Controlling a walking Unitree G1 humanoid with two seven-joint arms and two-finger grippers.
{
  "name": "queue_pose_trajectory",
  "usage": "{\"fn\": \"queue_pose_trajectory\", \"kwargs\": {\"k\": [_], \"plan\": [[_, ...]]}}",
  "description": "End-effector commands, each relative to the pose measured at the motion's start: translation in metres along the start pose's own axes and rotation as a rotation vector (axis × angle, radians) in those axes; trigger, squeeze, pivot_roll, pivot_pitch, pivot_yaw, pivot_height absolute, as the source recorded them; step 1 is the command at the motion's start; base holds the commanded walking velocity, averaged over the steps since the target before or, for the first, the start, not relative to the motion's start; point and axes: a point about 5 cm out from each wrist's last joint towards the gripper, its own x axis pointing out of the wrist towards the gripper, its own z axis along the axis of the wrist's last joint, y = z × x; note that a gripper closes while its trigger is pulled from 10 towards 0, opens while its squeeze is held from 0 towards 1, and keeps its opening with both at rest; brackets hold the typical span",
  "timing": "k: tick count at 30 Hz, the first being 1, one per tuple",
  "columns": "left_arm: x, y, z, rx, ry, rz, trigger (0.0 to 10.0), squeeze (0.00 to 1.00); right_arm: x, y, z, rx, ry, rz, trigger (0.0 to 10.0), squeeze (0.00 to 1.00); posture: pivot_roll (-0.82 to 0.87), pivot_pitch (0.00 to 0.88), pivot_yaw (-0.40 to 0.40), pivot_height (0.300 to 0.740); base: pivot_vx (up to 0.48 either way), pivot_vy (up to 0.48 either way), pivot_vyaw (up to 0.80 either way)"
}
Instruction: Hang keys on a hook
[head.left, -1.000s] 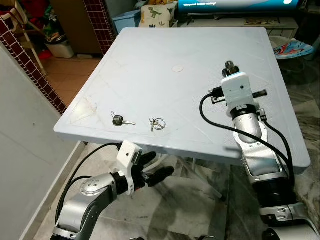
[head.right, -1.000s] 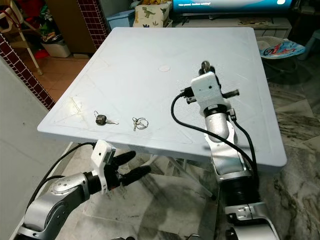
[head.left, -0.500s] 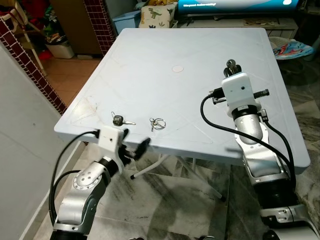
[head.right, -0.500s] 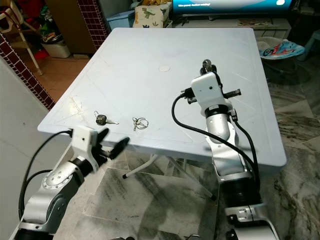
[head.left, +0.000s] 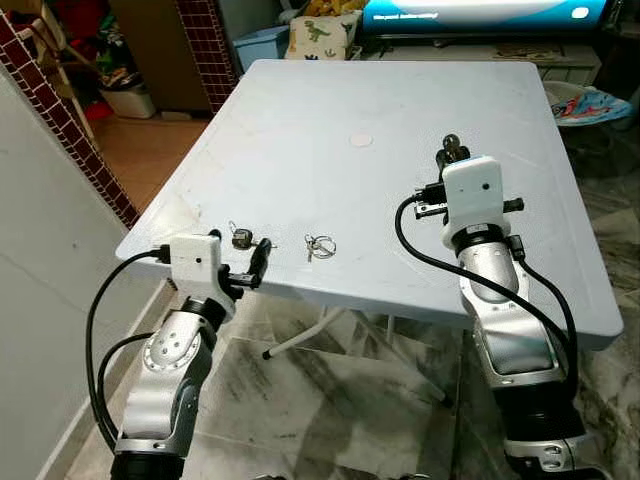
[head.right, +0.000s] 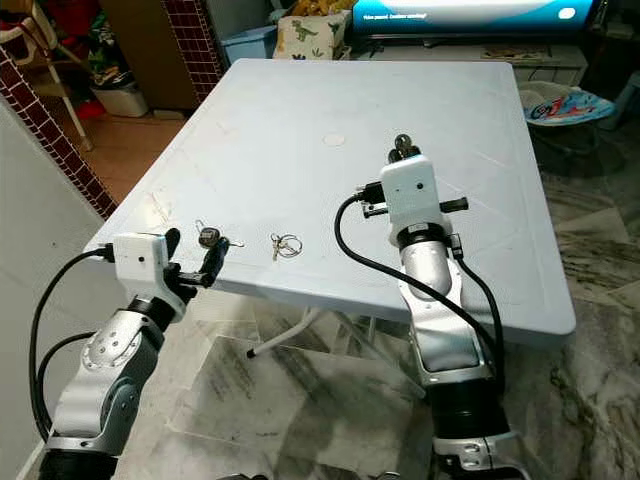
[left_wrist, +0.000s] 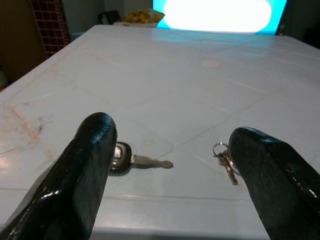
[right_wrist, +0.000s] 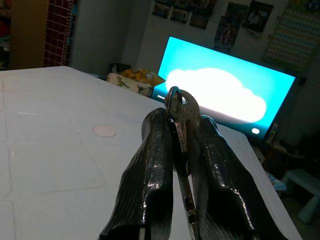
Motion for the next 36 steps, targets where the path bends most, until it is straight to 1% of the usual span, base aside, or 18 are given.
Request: {"fn": "queue_pose_trajectory", "kwargs": {"k": [1, 2, 3, 7, 14, 16, 20, 22, 23, 25, 28, 36], "plan": [[-0.004, 0.005, 0.002, 0.026, -0.012, 0.028, 10.0, 0.0, -0.001, 0.001, 0.007, -0.008, -0.021, 0.008, 10.0, 0.0, -0.06, 0.059, 0.103, 0.74, 0.0, 0.0, 0.0], [-0.004, 0.006, 0.002, 0.026, -0.012, 0.03, 10.0, 0.0, -0.001, 0.001, 0.007, -0.007, -0.021, 0.009, 10.0, 0.0, -0.06, 0.059, 0.103, 0.74, 0.0, 0.0, 0.0], [-0.005, 0.009, 0.002, 0.035, -0.018, 0.064, 10.0, 0.0, -0.002, 0.0, 0.006, -0.011, -0.016, 0.01, 10.0, 0.0, -0.06, 0.059, 0.103, 0.74, 0.0, 0.0, 0.59], [-0.005, 0.014, 0.004, 0.042, -0.033, 0.102, 10.0, 0.0, -0.002, 0.002, 0.004, -0.012, -0.006, 0.02, 10.0, 0.0, -0.06, 0.063, 0.099, 0.74, 0.0, 0.0, 0.8], [-0.001, 0.015, 0.0, 0.026, -0.003, 0.129, 10.0, 0.0, -0.001, 0.005, 0.006, -0.009, -0.005, 0.032, 10.0, 0.0, -0.06, 0.063, 0.099, 0.74, 0.0, 0.0, 0.8], [0.0, 0.016, -0.003, 0.023, 0.028, 0.152, 10.0, 0.0, 0.001, 0.007, 0.008, -0.005, -0.006, 0.036, 10.0, 0.0, -0.07, 0.066, 0.095, 0.74, 0.0, 0.0, 0.8], [0.003, 0.015, -0.004, 0.03, 0.054, 0.14, 10.0, 0.0, 0.004, 0.013, 0.011, 0.005, -0.012, 0.049, 10.0, 0.0, -0.07, 0.072, 0.095, 0.74, 0.0, 0.0, 0.8], [0.005, 0.014, -0.002, 0.049, 0.05, 0.135, 10.0, 0.0, 0.006, 0.015, 0.013, 0.01, -0.016, 0.054, 10.0, 0.0, -0.08, 0.071, 0.096, 0.74, 0.0, 0.0, 0.8], [0.005, 0.014, -0.002, 0.044, 0.047, 0.131, 10.0, 0.0, 0.006, 0.016, 0.013, 0.01, -0.018, 0.056, 10.0, 0.0, -0.08, 0.071, 0.096, 0.74, 0.0, 0.0, 0.8], [0.008, 0.015, -0.001, 0.075, 0.038, 0.146, 10.0, 0.0, 0.007, 0.017, 0.014, 0.016, -0.021, 0.062, 10.0, 0.0, -0.08, 0.065, 0.096, 0.74, 0.0, 0.0, 0.8], [0.01, 0.013, -0.001, 0.042, 0.039, 0.139, 10.0, 0.0, 0.007, 0.018, 0.013, 0.016, -0.019, 0.066, 10.0, 0.0, -0.08, 0.062, 0.096, 0.74, 0.0, 0.0, 0.8], [0.012, 0.01, -0.005, 0.048, 0.047, 0.142, 10.0, 0.0, 0.005, 0.019, 0.009, 0.018, -0.006, 0.078, 10.0, 0.0, -0.08, 0.045, 0.099, 0.74, 0.0, 0.0, 0.8]]}}
